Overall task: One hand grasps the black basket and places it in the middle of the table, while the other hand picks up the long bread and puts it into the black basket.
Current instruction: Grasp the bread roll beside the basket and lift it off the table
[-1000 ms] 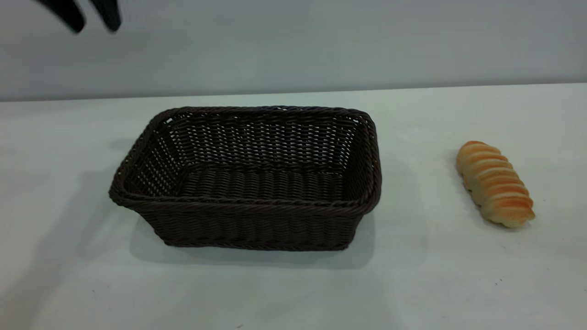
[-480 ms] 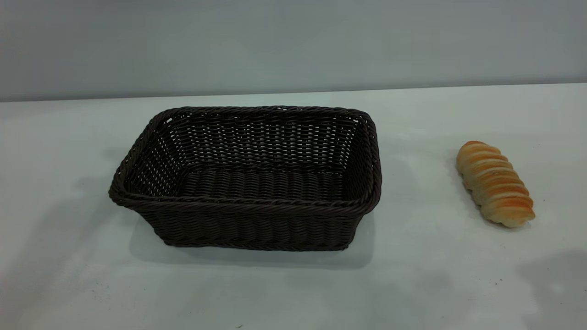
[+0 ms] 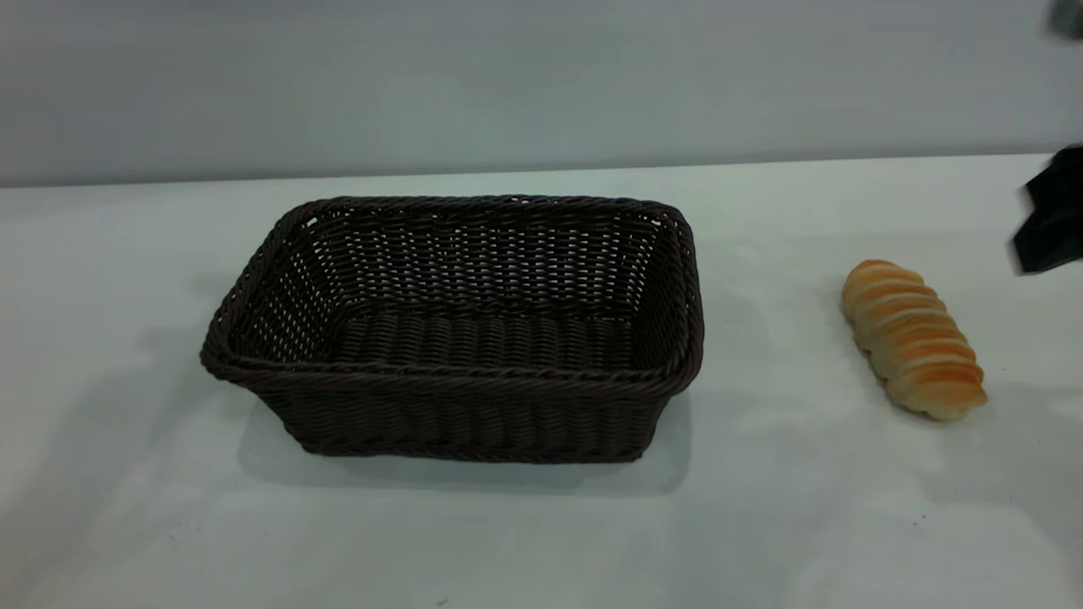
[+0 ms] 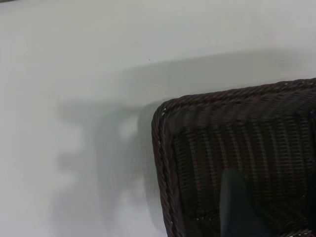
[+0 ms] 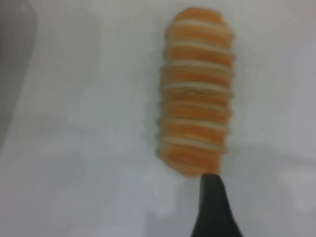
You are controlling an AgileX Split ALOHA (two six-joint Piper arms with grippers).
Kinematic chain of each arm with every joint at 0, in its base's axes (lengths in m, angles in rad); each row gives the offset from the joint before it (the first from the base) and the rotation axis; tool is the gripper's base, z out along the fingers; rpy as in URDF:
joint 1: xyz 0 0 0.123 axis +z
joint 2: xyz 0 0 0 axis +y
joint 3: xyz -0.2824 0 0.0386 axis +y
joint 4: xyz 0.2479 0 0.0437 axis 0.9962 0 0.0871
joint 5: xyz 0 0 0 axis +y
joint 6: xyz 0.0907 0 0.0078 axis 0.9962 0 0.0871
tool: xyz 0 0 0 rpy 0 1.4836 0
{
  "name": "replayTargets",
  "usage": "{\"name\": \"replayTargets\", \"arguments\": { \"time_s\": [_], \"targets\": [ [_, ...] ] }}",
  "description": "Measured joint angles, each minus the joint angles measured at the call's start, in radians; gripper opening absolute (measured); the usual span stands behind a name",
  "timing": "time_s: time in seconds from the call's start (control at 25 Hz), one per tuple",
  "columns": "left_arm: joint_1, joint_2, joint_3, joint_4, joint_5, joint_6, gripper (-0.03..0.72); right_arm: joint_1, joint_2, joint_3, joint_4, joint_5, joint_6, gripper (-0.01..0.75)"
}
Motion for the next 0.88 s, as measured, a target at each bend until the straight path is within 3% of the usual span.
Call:
{"name": "replayTargets", "arguments": {
  "time_s": [0.16,0.64,0.76,0.88],
  "targets": [
    [0.000,0.000,0.000,-0.014,0.003,0.001,0.395,0.085,0.151,-0.066,0.001,-0.066,-0.028,0.506],
    [0.000,0.000,0.000,-0.015,0.047,0.003,0.395,0.082,0.496,-0.269,-0.004,-0.126,-0.087,0.495],
    [0.000,0.000,0.000,-0.015,0.062,0.003,0.395,0.077,0.518,-0.278,-0.004,-0.134,-0.111,0.385],
    [0.000,0.000,0.000,-0.015,0.068,0.003,0.395,0.069,0.508,-0.279,-0.004,-0.110,-0.116,0.164]
  ]
}}
